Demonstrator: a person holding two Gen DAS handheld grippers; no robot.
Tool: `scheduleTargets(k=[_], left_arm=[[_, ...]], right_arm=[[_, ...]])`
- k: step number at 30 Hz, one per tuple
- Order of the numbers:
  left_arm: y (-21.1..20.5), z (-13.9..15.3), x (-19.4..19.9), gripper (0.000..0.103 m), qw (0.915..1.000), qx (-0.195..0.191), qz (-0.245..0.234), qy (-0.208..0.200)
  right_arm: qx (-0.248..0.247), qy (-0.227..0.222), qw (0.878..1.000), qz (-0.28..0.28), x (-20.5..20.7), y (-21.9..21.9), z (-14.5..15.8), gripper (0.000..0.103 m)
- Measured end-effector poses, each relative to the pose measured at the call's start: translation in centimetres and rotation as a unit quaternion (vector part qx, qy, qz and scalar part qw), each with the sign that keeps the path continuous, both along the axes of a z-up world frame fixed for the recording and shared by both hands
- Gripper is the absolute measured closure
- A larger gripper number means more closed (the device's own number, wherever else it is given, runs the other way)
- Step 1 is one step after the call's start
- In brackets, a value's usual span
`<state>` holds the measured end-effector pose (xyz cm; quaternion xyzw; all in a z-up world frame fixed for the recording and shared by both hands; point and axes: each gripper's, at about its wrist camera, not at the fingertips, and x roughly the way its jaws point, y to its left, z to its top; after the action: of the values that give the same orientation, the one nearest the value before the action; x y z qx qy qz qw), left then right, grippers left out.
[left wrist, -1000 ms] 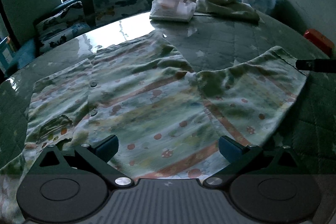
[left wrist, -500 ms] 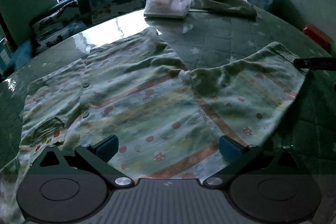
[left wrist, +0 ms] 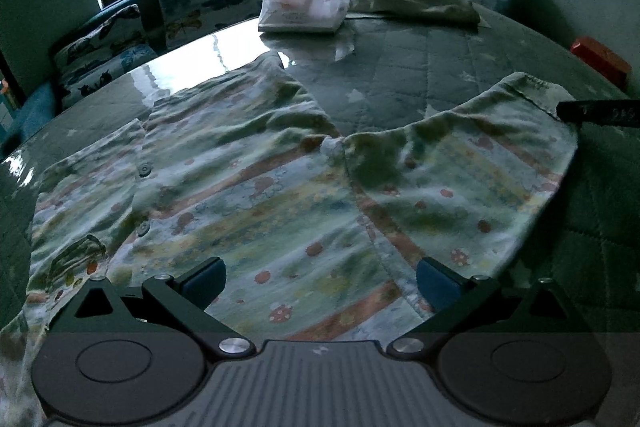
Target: Fold clothes
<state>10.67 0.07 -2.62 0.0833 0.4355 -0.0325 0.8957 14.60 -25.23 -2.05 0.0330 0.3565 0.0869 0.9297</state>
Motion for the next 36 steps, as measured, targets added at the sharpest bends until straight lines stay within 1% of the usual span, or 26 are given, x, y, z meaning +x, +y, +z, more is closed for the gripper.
scheduleTargets(k=[4, 8, 13, 15, 19, 25, 30, 36], left_arm=[[0.5, 0.3, -0.2, 0.000, 1.0000, -0.004, 0.006, -0.004], [1.6, 0.9, -0.5, 0.000, 0.9998, -0.007, 0.017, -0.012], [4.3, 1.9, -1.2, 0.000, 0.9985, -0.011, 0.047, -0.027], [5.6, 2.2, -1.5, 0.000, 0.9975, -0.013, 0.061, -0.033], [8.4, 2.7, -2.3, 0.000, 0.9946, -0.017, 0.094, -0.042], [12.5, 3.1, -3.6, 0.000, 0.9885, -0.026, 0.140, -0.050], [14.8, 2.9, -4.7, 0.000, 0.9849, -0.030, 0.163, -0.051], [17.2, 2.9, -5.9, 0.000, 0.9803, -0.032, 0.188, -0.053]], right_arm=[[0.015, -0.016, 1.000, 0.015, -0.5, 0.8, 1.3, 0.090], [0.037, -0.027, 0.998, 0.046, -1.2, 2.4, 2.8, 0.092], [0.056, -0.031, 0.993, 0.095, -1.6, 5.5, 4.3, 0.092], [0.059, -0.031, 0.991, 0.117, -1.7, 7.4, 4.7, 0.093], [0.063, -0.033, 0.984, 0.162, -1.8, 11.3, 5.5, 0.093], [0.086, -0.034, 0.972, 0.217, -1.9, 17.1, 6.6, 0.094], [0.101, -0.036, 0.961, 0.253, -2.5, 21.7, 7.1, 0.094], [0.123, -0.023, 0.950, 0.287, -3.2, 26.0, 6.7, 0.094]])
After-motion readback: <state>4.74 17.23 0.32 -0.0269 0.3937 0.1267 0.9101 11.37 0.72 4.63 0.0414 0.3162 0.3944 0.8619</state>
